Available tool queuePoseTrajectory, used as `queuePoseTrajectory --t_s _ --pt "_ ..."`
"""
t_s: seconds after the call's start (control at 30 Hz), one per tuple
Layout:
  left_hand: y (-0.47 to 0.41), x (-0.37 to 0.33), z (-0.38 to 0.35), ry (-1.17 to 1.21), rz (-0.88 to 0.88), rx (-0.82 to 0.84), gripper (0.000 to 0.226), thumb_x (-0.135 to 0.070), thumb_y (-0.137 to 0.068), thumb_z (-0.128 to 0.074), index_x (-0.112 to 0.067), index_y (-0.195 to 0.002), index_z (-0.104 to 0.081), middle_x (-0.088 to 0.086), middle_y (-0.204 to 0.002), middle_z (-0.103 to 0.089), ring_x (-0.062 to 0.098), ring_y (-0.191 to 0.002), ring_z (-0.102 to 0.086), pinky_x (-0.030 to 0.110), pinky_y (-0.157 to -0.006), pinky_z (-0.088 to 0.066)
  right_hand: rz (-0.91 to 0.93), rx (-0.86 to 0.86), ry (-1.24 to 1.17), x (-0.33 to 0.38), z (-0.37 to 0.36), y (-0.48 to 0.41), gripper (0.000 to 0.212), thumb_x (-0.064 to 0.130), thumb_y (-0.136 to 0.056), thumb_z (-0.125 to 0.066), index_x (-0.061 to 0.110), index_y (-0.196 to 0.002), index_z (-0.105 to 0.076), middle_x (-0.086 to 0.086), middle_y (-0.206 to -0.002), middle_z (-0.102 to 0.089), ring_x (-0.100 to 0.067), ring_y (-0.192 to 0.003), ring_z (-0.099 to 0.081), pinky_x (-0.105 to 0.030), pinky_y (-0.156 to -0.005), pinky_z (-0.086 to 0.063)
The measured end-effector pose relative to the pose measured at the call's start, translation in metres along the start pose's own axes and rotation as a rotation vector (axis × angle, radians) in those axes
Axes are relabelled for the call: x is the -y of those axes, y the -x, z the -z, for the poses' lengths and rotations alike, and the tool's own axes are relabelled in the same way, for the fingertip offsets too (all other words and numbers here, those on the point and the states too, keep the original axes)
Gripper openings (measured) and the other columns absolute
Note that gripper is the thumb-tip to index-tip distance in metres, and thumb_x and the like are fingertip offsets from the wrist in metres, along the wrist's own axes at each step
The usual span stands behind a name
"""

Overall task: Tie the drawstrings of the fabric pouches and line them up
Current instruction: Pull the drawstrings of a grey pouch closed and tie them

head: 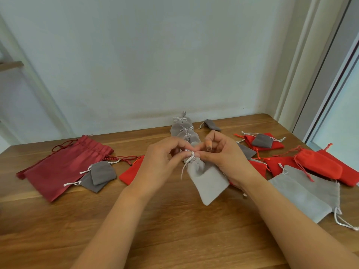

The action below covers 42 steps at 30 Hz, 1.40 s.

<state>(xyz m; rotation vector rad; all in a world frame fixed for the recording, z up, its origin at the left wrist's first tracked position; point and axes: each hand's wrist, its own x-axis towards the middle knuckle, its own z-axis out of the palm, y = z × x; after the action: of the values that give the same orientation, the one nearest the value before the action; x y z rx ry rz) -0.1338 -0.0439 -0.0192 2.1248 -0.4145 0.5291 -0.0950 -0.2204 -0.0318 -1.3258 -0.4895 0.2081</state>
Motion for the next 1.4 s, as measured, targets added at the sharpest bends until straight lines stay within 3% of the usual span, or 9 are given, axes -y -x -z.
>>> queuePoseTrajectory --t_s 0.1,0.27,0.6,0.9,1.07,1.2,1.3,1.4 --pt "0.001 -0.004 0.001 0.124 0.052 -0.003 0.016 -0.011 -0.079 -0.073 -0.026 -0.085 -0.073 -0.007 -0.082 -0.072 0.005 -0.076 -0.065 0.016 -0.071 -0.049 -0.007 0.049 -0.064 0.003 0.001 0.001 0.031 -0.004 -0.071 -0.069 0.011 -0.075 -0.042 -0.013 -0.085 -0.071 -0.020 -0.074 -0.069 -0.027 -0.066 -0.055" --pt "0.001 -0.007 0.001 0.249 0.121 0.005 0.014 -0.010 -0.074 -0.075 -0.019 -0.084 -0.076 -0.008 -0.083 -0.075 0.006 -0.080 -0.071 0.014 -0.072 -0.051 0.004 0.108 -0.015 0.007 0.001 0.002 0.038 -0.020 -0.078 -0.060 0.011 -0.075 -0.039 -0.012 -0.079 -0.067 -0.016 -0.072 -0.067 -0.022 -0.068 -0.054" --pt "0.003 -0.007 -0.002 0.157 0.065 -0.014 0.018 -0.007 -0.079 -0.073 -0.021 -0.089 -0.076 -0.010 -0.087 -0.075 0.001 -0.086 -0.069 0.013 -0.077 -0.051 0.030 0.062 0.119 0.004 0.001 0.001 0.036 -0.018 -0.082 -0.060 0.012 -0.076 -0.040 -0.015 -0.085 -0.066 -0.017 -0.077 -0.064 -0.024 -0.072 -0.055" --pt "0.001 -0.010 -0.001 0.211 0.098 -0.054 0.009 -0.020 -0.074 -0.074 -0.027 -0.079 -0.073 -0.010 -0.079 -0.074 0.007 -0.074 -0.069 0.016 -0.070 -0.052 0.017 0.051 0.082 0.014 0.001 0.005 0.034 -0.016 -0.082 -0.060 0.011 -0.076 -0.039 -0.007 -0.079 -0.071 -0.017 -0.076 -0.067 -0.022 -0.071 -0.054" --pt "0.002 -0.008 -0.004 0.240 0.122 -0.042 0.013 -0.010 -0.077 -0.075 -0.023 -0.080 -0.075 -0.006 -0.079 -0.074 0.010 -0.077 -0.070 0.020 -0.072 -0.054 0.012 0.057 0.075 0.010 0.001 0.005 0.042 -0.019 -0.082 -0.059 0.014 -0.073 -0.035 -0.013 -0.082 -0.067 -0.022 -0.079 -0.063 -0.027 -0.074 -0.054" --pt "0.002 -0.005 -0.003 0.188 0.135 -0.028 0.013 -0.011 -0.077 -0.076 -0.023 -0.082 -0.076 -0.008 -0.081 -0.075 0.007 -0.079 -0.070 0.019 -0.074 -0.053 0.011 0.041 0.190 0.005 0.000 0.002 0.042 -0.018 -0.080 -0.060 0.015 -0.070 -0.037 -0.010 -0.083 -0.065 -0.020 -0.082 -0.059 -0.033 -0.078 -0.052" --pt "0.002 -0.004 -0.003 0.033 0.117 0.026 0.013 -0.015 -0.079 -0.076 -0.028 -0.081 -0.074 -0.015 -0.077 -0.072 -0.003 -0.073 -0.066 0.012 -0.069 -0.049 0.037 0.007 0.394 0.005 0.001 0.001 0.039 -0.008 -0.076 -0.068 0.018 -0.068 -0.039 -0.002 -0.078 -0.065 -0.011 -0.075 -0.057 -0.033 -0.075 -0.050" --pt "0.002 -0.003 -0.005 -0.103 0.087 0.076 0.006 -0.019 -0.083 -0.073 -0.025 -0.082 -0.073 -0.017 -0.077 -0.070 -0.003 -0.072 -0.064 0.011 -0.065 -0.047 0.054 -0.039 0.580 0.007 0.003 0.001 0.036 0.001 -0.074 -0.071 0.019 -0.067 -0.041 -0.007 -0.078 -0.066 -0.012 -0.072 -0.055 -0.038 -0.070 -0.050"
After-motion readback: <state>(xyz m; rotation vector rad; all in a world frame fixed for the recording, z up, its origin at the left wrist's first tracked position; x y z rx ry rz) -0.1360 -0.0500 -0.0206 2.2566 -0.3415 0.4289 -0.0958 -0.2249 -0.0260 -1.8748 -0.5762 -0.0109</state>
